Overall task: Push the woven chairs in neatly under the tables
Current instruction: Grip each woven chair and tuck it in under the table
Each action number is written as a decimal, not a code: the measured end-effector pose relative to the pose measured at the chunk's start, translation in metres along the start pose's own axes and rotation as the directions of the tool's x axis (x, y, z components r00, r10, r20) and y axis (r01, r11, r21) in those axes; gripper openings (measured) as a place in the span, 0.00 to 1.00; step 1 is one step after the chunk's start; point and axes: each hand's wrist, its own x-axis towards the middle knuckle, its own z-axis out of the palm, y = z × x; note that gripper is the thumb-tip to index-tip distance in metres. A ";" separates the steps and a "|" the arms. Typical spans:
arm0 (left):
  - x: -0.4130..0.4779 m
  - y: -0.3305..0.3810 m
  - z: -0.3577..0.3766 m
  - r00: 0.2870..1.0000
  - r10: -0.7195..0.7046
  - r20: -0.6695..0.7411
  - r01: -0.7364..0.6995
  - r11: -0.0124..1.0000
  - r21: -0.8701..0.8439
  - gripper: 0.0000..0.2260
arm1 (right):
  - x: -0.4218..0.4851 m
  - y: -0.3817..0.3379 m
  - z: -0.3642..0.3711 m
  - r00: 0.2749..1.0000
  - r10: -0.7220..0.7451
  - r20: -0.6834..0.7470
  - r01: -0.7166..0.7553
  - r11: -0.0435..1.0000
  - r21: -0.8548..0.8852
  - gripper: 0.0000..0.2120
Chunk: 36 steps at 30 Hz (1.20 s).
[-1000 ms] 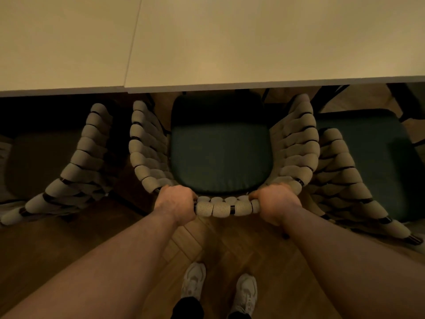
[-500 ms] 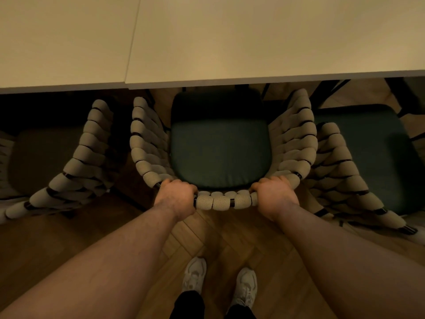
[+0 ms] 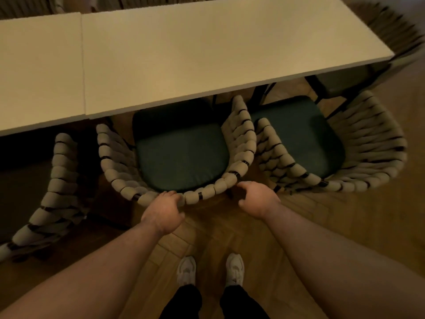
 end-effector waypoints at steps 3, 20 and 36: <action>-0.004 0.032 -0.016 0.997 0.077 -0.006 -0.078 0.996 -0.032 0.20 | -0.025 0.026 -0.013 0.991 0.116 -0.060 -0.112 0.992 0.064 0.30; 0.034 0.331 0.049 0.976 -0.097 0.195 0.199 0.762 -0.617 0.39 | -0.063 0.323 -0.085 0.859 0.506 -0.079 -0.386 0.741 0.550 0.42; 0.085 0.511 0.150 0.857 -0.289 0.427 0.467 0.087 -0.880 0.58 | 0.029 0.519 -0.156 0.794 0.603 0.081 -0.468 0.520 0.715 0.43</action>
